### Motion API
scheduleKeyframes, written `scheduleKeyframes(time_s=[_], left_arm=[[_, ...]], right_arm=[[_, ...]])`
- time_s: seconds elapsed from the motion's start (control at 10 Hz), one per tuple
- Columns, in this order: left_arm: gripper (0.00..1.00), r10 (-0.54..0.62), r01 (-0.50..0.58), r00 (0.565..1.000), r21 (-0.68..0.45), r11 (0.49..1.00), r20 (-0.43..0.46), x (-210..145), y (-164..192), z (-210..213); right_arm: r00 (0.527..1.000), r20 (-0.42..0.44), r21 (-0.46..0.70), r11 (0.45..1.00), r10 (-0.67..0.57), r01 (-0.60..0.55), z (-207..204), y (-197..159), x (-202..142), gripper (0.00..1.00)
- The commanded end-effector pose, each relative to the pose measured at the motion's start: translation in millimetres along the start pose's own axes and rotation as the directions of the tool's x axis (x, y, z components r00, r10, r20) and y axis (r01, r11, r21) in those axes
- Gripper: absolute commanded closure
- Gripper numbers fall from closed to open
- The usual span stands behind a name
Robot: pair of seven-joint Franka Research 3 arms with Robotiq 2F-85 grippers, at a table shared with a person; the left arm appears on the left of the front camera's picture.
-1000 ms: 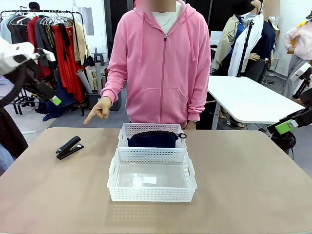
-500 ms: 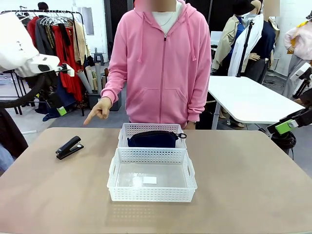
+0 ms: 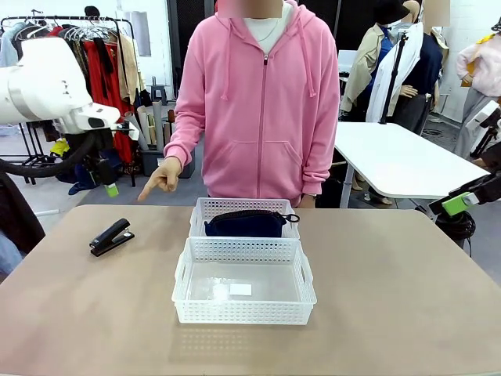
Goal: Distribute items into two baskets.
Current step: Pick up the Stapler that the person points to.
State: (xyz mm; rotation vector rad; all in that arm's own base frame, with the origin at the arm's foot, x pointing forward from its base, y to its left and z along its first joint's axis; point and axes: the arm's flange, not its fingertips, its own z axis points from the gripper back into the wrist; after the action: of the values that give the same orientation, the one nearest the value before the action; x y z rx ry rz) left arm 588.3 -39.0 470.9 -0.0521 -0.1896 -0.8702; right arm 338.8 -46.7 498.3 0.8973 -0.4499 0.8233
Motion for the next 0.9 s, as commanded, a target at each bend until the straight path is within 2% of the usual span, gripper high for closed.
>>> scheduleKeyframes(time_s=[0.0, 0.8], left_arm=[[0.0, 0.019, -0.019, 0.999, 0.003, 1.0, -0.03, 5.3, 4.7, -8.7], [0.0, 0.057, -0.057, 0.995, 0.011, 0.998, -0.08, 10.6, 18.8, -80.7]], right_arm=[[1.0, -0.005, 0.0, 1.0, -0.003, 0.003, -0.1, 0.8, -0.1, 0.0], [1.0, -0.005, 0.0, 1.0, -0.003, 0.003, -0.1, 0.8, -0.1, 0.0]])
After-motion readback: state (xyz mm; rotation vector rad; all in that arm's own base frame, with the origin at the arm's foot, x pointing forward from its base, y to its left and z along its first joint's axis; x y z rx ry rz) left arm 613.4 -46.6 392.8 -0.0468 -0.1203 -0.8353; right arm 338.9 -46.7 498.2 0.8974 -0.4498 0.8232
